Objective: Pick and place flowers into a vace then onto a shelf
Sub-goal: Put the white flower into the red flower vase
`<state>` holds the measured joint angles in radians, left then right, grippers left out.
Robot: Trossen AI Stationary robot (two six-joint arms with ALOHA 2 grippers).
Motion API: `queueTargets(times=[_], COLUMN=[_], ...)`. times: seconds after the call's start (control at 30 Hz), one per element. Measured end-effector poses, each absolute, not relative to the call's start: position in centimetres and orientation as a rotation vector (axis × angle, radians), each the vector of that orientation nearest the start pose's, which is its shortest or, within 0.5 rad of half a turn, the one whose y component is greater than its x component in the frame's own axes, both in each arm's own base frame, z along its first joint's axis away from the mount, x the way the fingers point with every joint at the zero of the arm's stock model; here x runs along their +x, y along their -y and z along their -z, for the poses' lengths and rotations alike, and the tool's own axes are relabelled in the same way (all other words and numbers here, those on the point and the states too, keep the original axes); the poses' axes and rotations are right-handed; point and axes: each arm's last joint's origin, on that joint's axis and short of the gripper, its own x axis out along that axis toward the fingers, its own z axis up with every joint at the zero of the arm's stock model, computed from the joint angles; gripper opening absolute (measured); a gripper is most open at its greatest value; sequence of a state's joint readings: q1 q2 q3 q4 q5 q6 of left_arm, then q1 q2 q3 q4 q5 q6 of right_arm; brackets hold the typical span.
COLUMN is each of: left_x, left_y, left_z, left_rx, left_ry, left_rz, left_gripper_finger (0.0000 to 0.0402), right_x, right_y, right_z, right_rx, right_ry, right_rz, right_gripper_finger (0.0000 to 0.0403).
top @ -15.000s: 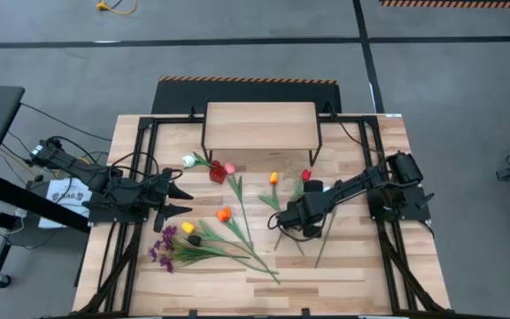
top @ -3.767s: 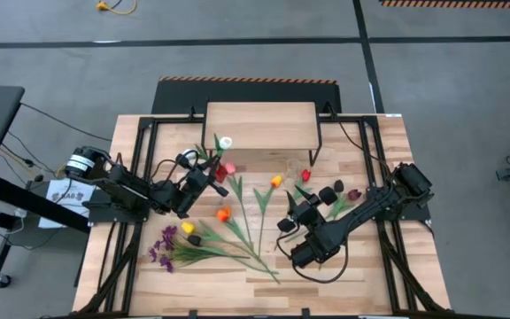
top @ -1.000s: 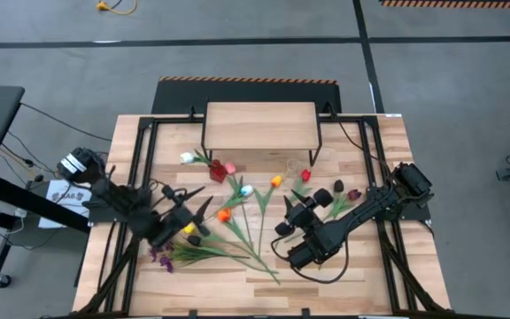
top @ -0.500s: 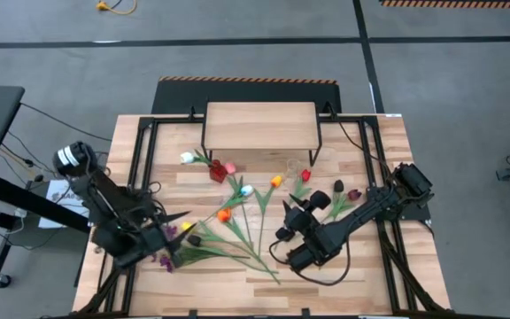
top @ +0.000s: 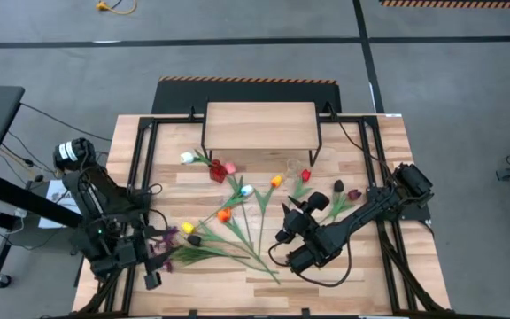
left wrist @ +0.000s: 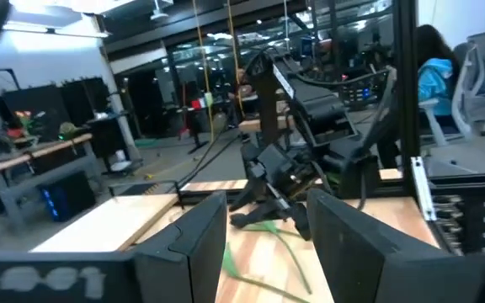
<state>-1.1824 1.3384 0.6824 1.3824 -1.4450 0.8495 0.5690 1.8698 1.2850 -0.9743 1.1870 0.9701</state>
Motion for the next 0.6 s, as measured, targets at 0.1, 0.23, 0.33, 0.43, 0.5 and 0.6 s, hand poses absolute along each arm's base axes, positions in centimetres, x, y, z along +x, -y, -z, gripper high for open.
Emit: queueTargets(times=[0.1, 0.23, 0.33, 0.43, 0.5, 0.6], left_x=[11.2, 9.0, 7.4, 7.2, 8.2, 10.9], left_y=[22.3, 24.3, 25.7, 26.9, 27.3, 27.2], left_z=[-30.7, -31.1, -31.6, -31.9, -31.8, -31.5], left_rx=[0.066, -0.058, -0.140, -0.152, -0.119, -0.051], left_ry=[0.061, 0.065, 0.086, 0.093, 0.076, 0.016], left_rz=[-0.262, -0.139, 0.015, 0.186, 0.275, 0.347], left_gripper_finger=[0.0157, 0.0157, 0.0157, 0.0157, 0.0157, 0.0157], right_x=[29.9, 30.0, 30.0, 30.1, 30.1, 30.2], right_y=[-16.0, -16.1, -16.1, -16.1, -16.1, -16.2], right_z=[-19.1, -19.1, -19.1, -19.1, -19.1, -19.1], right_rx=[-0.351, -0.365, -0.368, -0.380, -0.380, -0.373], right_ry=[-0.650, -0.671, -0.673, -0.678, -0.677, -0.672], right_rz=[0.818, 0.798, 0.797, 0.790, 0.787, 0.786], right_gripper_finger=[0.0128, 0.0128, 0.0128, 0.0128, 0.0128, 0.0128])
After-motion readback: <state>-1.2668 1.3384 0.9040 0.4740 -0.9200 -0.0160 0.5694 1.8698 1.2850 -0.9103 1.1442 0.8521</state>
